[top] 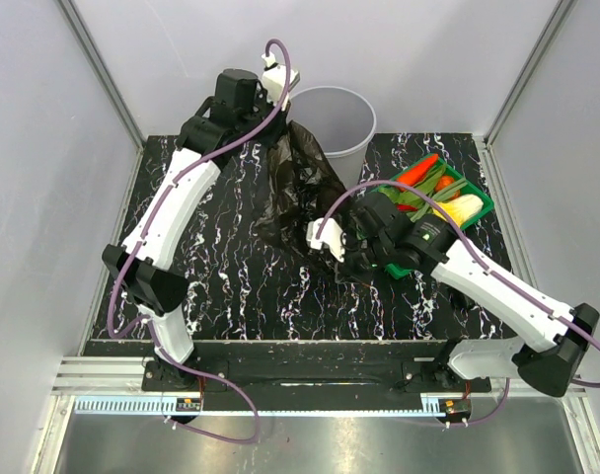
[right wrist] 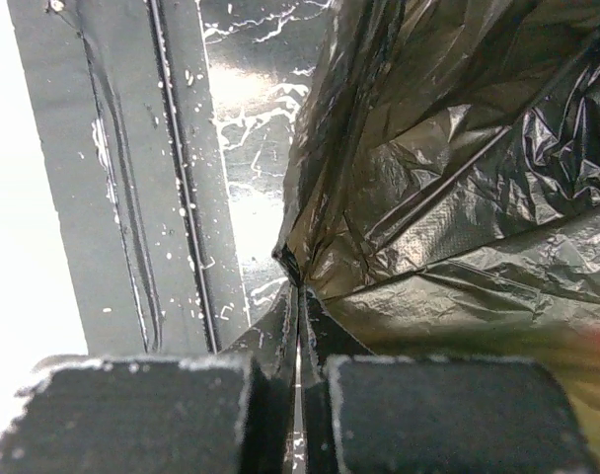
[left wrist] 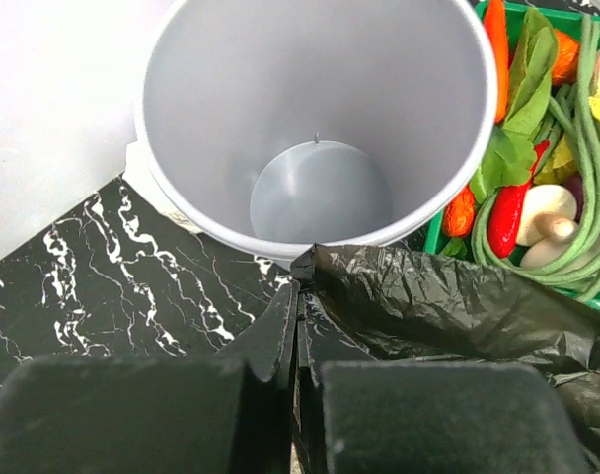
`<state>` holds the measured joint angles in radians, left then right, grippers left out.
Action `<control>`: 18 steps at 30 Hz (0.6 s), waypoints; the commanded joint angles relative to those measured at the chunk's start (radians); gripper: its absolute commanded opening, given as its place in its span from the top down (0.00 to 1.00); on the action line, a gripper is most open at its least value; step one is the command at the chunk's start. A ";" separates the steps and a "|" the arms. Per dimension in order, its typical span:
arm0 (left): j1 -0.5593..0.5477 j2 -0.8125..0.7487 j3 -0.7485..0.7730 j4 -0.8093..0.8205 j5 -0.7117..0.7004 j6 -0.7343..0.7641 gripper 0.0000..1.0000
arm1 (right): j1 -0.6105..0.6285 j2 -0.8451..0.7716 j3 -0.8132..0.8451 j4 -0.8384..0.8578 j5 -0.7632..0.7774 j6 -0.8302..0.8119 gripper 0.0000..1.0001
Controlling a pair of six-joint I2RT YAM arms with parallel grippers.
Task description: Put the trash bags into the trash bin
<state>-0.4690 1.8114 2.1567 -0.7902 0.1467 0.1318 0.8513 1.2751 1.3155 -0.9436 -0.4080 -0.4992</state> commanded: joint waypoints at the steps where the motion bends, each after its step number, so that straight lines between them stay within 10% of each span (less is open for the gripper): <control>1: 0.030 -0.037 -0.040 0.080 -0.042 0.020 1.00 | 0.009 -0.068 -0.010 -0.049 0.101 -0.053 1.00; 18: 0.064 -0.256 -0.334 0.200 0.350 -0.020 1.00 | -0.057 -0.065 0.111 0.054 0.356 0.053 0.89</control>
<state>-0.4042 1.6264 1.8408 -0.6899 0.3714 0.1394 0.8085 1.1965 1.3449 -0.9535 -0.0681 -0.4908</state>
